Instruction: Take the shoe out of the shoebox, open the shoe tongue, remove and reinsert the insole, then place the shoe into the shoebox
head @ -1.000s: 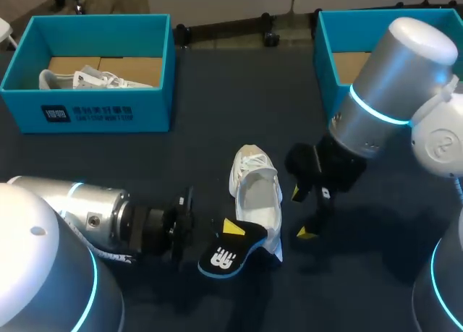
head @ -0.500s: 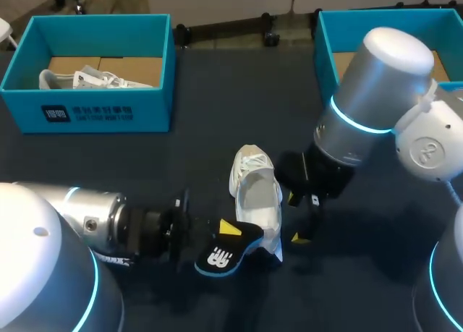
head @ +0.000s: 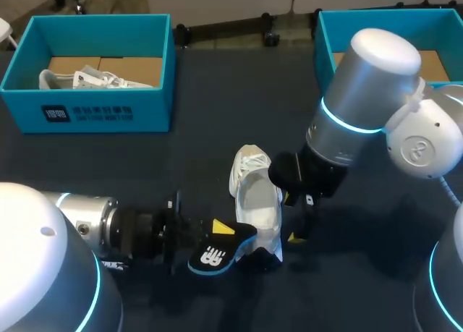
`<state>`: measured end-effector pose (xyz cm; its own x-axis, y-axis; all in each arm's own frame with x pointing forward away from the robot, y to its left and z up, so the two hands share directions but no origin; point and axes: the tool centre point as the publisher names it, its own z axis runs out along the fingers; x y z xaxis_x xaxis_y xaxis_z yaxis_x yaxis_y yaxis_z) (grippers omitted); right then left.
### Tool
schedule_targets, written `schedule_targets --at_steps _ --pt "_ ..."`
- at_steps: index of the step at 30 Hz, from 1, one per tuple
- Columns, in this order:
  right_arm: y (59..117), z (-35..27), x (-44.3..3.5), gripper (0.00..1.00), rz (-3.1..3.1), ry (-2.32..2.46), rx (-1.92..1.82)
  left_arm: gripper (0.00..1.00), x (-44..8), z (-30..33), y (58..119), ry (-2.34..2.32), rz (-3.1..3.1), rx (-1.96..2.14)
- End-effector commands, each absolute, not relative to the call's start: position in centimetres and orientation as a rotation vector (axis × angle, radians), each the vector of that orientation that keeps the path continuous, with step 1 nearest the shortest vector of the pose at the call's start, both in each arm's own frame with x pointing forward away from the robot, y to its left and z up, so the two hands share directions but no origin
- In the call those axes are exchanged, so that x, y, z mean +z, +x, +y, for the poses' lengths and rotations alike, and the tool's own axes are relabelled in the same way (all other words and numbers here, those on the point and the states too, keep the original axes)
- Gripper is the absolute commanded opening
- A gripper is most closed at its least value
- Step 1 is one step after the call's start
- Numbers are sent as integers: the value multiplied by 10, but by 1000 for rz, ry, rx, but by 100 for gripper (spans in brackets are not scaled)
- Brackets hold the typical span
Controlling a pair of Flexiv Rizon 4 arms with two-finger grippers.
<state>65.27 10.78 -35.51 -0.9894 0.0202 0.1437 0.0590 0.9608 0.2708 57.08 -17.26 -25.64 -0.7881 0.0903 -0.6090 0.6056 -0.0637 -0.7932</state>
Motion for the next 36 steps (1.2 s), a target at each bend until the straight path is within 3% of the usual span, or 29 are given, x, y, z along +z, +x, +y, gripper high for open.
schedule_targets --at_steps 1,36 --pt "653 110 -357 100 -2973 -62 -411 0 -259 -181 574 755 1843 -1924" --pt "653 110 -357 100 -2973 -62 -411 0 -277 -217 605 713 1852 -1957"
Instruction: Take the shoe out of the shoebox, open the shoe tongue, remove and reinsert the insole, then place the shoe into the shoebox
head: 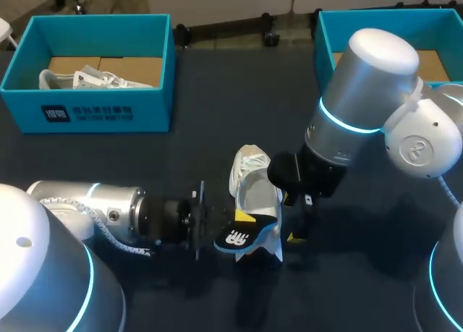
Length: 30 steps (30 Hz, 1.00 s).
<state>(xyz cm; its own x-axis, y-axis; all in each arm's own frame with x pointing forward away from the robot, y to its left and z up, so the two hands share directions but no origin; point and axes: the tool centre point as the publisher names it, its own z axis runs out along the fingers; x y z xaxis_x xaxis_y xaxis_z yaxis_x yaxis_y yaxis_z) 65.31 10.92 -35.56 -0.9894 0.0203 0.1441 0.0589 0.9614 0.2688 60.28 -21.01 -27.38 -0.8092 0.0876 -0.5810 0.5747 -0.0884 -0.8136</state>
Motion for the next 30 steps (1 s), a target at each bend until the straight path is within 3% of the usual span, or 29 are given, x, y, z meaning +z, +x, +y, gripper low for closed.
schedule_targets --at_steps 1,30 --pt "653 110 -357 100 -2973 -62 -411 0 -277 -217 605 711 1852 -1959" --pt "653 110 -357 100 -2973 -62 -411 0 -292 -224 614 561 1852 -1921"
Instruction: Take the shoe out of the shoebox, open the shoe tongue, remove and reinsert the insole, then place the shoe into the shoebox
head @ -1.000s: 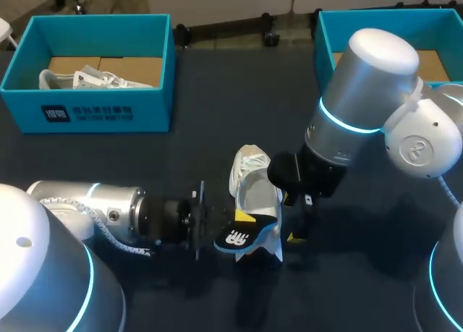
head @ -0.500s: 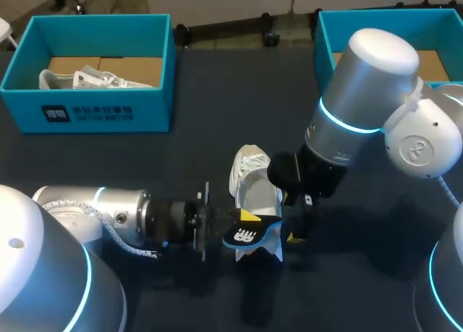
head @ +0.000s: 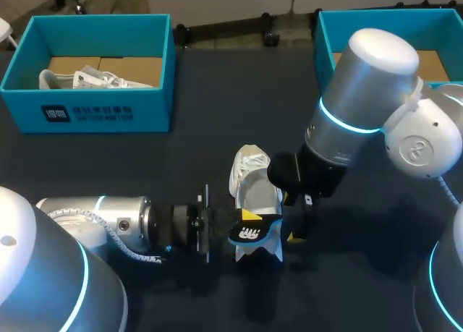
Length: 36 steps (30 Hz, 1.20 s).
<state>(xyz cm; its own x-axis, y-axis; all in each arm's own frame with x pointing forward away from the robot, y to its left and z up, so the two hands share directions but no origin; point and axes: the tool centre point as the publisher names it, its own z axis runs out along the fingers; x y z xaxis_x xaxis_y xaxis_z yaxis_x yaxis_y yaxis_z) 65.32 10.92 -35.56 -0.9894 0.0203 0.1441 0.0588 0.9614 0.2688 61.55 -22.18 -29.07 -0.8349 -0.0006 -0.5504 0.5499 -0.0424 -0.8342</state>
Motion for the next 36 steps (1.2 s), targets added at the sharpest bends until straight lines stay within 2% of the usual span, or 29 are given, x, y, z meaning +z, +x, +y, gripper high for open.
schedule_targets --at_steps 1,36 --pt "653 110 -357 100 -2973 -62 -411 0 -293 -224 615 558 1852 -1916" --pt "653 110 -357 100 -2973 -62 -411 0 -322 -228 650 543 1921 -1836"
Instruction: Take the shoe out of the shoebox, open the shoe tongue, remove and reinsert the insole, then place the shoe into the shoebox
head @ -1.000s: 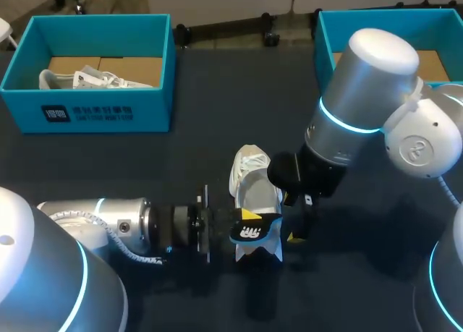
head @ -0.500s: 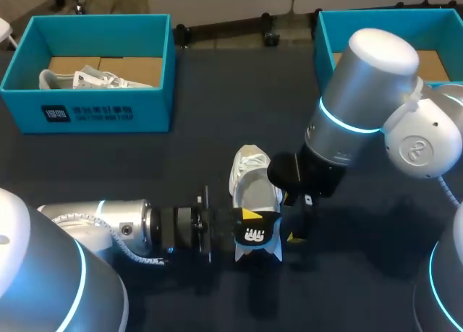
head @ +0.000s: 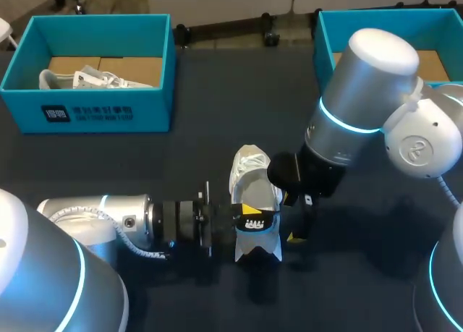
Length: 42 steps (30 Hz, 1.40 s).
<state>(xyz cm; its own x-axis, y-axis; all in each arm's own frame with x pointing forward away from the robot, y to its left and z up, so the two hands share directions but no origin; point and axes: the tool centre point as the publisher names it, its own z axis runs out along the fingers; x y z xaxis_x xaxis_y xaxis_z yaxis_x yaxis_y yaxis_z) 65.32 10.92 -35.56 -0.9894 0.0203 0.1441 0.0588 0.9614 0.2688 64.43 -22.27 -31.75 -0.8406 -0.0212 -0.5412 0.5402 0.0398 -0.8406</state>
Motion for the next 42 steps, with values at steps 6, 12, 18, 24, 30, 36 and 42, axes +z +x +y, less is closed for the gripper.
schedule_targets --at_steps 6,12,18,24,30,36,42 --pt "653 110 -357 100 -2973 -62 -411 0 -331 -228 653 584 1934 -1775" --pt "653 110 -357 100 -2973 -62 -411 0 -342 -228 662 598 1959 -1735" --pt "653 110 -357 100 -2973 -62 -411 0 -350 -227 668 599 1980 -1657" --pt "653 110 -357 100 -2973 -62 -411 0 -355 -227 673 560 2015 -1608" --pt "653 110 -357 100 -2973 -62 -411 0 -351 -229 671 549 2018 -1637" --pt "653 110 -357 100 -2973 -62 -411 0 -341 -228 664 558 2012 -1662" --pt "653 110 -357 100 -2973 -62 -411 2 -334 -226 661 564 2010 -1673"
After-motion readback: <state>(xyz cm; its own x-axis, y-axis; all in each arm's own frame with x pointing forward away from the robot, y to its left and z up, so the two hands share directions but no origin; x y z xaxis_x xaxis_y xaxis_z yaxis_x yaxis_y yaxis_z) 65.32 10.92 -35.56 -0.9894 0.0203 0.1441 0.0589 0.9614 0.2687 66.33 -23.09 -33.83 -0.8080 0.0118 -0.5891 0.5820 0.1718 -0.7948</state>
